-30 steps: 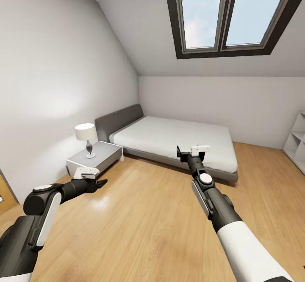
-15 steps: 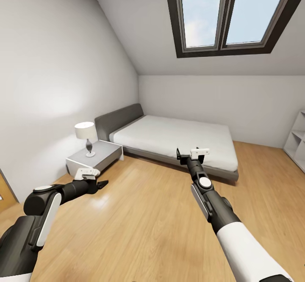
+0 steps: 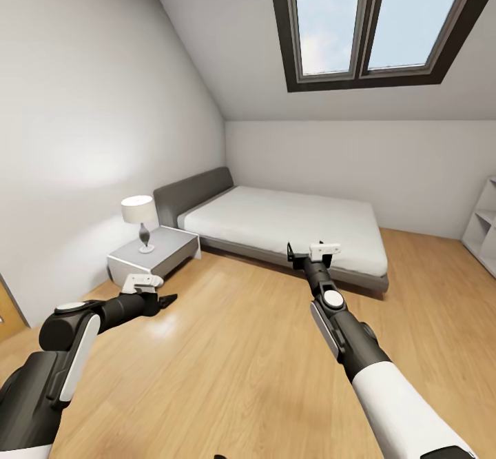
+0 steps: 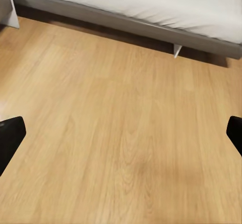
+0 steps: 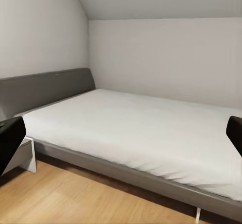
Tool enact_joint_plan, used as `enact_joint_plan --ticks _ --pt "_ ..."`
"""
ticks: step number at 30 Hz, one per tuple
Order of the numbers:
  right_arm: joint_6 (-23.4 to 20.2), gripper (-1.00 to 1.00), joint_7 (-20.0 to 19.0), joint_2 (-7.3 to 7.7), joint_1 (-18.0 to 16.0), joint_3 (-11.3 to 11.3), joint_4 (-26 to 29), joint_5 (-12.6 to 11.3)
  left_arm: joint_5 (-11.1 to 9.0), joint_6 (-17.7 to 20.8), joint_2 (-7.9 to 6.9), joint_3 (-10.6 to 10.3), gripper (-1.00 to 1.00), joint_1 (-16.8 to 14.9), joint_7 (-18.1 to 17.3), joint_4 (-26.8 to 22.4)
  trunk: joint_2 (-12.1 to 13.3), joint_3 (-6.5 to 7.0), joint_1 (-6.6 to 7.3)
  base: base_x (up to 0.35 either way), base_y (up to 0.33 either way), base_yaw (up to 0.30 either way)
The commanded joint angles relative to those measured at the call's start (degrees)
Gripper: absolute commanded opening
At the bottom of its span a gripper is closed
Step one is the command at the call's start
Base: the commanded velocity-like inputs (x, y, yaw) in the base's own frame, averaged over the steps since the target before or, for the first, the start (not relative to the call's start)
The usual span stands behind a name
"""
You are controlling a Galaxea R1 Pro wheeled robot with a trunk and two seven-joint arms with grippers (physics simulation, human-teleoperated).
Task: Attach the digital camera to the camera tripod in the bedroom.
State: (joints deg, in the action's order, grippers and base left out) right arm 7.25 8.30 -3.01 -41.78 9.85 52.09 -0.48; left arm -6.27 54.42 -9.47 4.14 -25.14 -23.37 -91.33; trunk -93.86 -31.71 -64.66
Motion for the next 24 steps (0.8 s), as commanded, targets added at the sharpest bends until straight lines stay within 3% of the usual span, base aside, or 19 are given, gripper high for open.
enact_joint_plan --ticks 1,9,24 --pt "0.17 1.0 0.39 0.02 -0.05 0.17 -0.08 -0.05 -0.56 0.41 0.01 -0.12 1.0 -0.03 -0.11 -0.02 -0.45 -0.24 -0.22 0.0 0.0 0.0" --pt "0.22 1.0 0.4 0.02 -0.05 0.17 -0.22 -0.05 -0.44 0.24 0.2 -4.56 1.0 0.0 -4.46 -0.02 -3.66 -1.68 -1.98 0.0 0.0 0.0" --pt "0.14 1.0 0.4 0.02 -0.05 0.17 -0.24 -0.05 -0.33 0.25 0.01 -5.88 1.0 0.0 -5.33 -0.18 -9.67 -4.37 -5.27 -0.042 0.034 0.0"
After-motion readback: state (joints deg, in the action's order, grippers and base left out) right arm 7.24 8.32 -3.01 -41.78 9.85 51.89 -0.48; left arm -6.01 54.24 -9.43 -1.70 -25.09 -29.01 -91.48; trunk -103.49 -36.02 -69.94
